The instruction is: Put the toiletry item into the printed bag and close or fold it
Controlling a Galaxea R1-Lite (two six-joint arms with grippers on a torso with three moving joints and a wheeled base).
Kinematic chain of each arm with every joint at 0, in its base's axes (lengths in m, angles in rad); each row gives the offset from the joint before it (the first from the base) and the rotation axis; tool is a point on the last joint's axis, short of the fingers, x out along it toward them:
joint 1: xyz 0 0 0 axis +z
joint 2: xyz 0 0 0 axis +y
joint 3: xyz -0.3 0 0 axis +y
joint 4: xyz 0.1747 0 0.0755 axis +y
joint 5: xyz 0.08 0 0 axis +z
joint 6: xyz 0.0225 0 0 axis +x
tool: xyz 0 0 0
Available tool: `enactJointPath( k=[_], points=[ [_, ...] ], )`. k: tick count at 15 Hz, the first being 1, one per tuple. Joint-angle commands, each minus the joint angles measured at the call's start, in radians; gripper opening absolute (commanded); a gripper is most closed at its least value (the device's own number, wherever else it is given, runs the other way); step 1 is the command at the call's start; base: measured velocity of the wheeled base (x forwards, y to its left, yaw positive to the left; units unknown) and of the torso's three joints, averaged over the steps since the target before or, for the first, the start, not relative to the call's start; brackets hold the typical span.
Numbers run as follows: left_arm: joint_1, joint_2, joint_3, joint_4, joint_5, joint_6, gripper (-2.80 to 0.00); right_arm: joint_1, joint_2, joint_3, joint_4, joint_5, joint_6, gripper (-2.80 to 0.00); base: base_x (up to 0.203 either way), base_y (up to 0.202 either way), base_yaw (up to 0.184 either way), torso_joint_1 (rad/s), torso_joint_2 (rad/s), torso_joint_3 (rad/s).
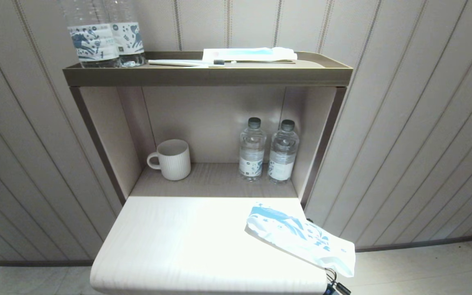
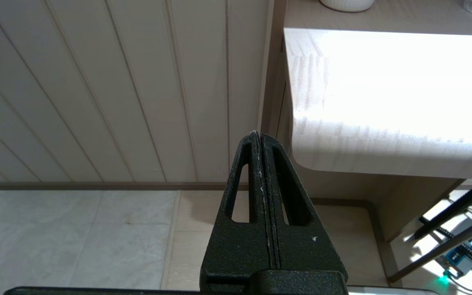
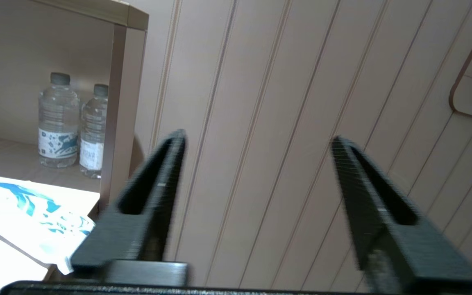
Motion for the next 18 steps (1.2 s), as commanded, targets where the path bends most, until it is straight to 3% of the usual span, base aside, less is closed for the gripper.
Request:
enactJointPath(
  k=[1, 6, 10, 12, 15, 18],
  points=[
    [0.000, 0.000, 0.000, 0.001, 0.000, -0.001, -2.80, 0.000, 0.000, 0.003, 0.001, 0.001, -0.002, -2.80, 0.000, 0.000, 0.000, 0.000, 0.00, 0.000],
    [0.001, 0.000, 0.000, 0.001, 0.000, 0.001, -2.80, 0.001, 0.000, 0.046, 0.006, 0.006, 0.001, -2.80, 0.000, 0.000, 0.000, 0.000, 0.00, 0.000],
    [0.001, 0.000, 0.000, 0.000, -0.001, -0.001, -2.80, 0.000, 0.001, 0.289, 0.041, 0.041, 0.040, -2.80, 0.000, 0.000, 0.000, 0.000, 0.00, 0.000],
    [0.001, 0.000, 0.000, 0.000, -0.003, -0.001, -2.80, 0.001, 0.000, 0.394, 0.046, 0.058, 0.125, -2.80, 0.000, 0.000, 0.000, 0.000, 0.00, 0.000],
    [0.000, 0.000, 0.000, -0.002, -0.003, -0.003, -2.80, 0.001, 0.000, 0.397, 0.042, 0.060, 0.205, -2.80, 0.000, 0.000, 0.000, 0.000, 0.00, 0.000],
    [0.000, 0.000, 0.000, -0.002, -0.004, -0.002, -2.80, 0.000, 0.000, 0.397, 0.042, 0.056, 0.209, -2.80, 0.000, 0.000, 0.000, 0.000, 0.00, 0.000]
  ],
)
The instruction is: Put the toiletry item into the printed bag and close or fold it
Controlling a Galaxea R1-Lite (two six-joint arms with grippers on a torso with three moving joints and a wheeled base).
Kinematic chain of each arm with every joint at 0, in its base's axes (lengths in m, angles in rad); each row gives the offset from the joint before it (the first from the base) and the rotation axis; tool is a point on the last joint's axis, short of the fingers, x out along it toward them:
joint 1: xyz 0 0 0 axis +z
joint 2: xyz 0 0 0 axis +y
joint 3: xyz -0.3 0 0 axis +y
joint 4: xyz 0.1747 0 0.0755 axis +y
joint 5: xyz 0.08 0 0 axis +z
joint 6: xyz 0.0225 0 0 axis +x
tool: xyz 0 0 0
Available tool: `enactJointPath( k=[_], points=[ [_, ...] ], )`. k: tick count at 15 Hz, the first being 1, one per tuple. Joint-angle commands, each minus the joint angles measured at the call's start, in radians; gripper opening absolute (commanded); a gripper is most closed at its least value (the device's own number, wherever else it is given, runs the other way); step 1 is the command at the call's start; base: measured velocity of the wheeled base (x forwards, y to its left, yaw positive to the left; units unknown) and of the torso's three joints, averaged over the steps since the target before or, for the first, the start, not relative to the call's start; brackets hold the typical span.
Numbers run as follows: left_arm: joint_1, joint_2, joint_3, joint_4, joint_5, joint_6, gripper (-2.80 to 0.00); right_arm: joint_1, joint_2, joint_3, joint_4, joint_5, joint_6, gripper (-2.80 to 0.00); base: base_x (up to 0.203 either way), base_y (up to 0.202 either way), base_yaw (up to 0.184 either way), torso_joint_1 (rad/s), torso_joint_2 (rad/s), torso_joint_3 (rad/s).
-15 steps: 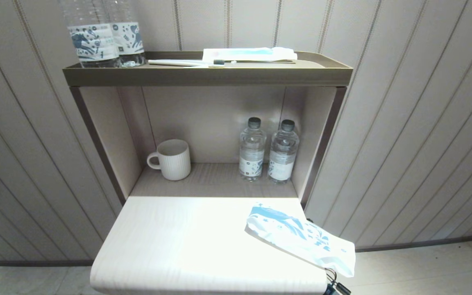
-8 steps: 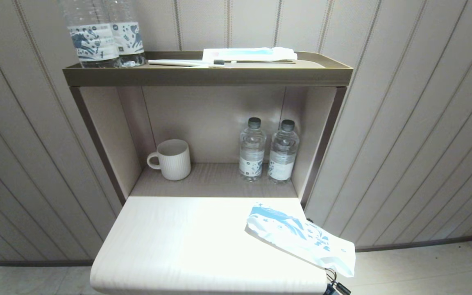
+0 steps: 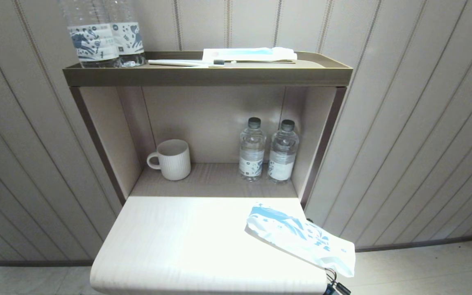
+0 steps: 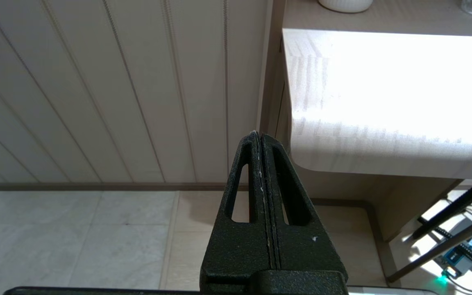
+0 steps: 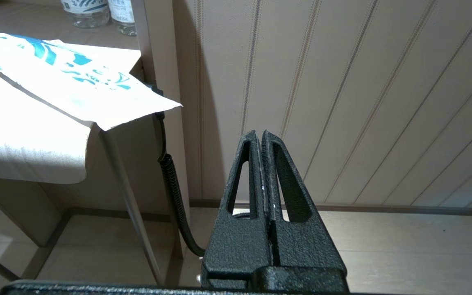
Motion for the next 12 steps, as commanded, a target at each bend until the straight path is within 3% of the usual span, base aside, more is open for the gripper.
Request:
enactJointPath(
  k=[1, 4, 12],
  points=[
    [-0.001, 0.000, 0.000, 0.001, 0.000, 0.000, -2.80, -0.001, 0.000, 0.002, 0.004, -0.004, 0.009, -2.80, 0.000, 0.000, 0.000, 0.000, 0.00, 0.000],
    [-0.001, 0.000, 0.000, 0.001, 0.000, 0.000, -2.80, 0.000, 0.000, 0.002, 0.002, -0.024, 0.071, -2.80, 0.000, 0.000, 0.000, 0.000, 0.00, 0.000],
    [0.001, 0.000, 0.000, 0.002, -0.001, -0.001, -2.80, -0.001, 0.000, 0.002, 0.002, -0.026, 0.074, -2.80, 0.000, 0.000, 0.000, 0.000, 0.00, 0.000]
  ],
)
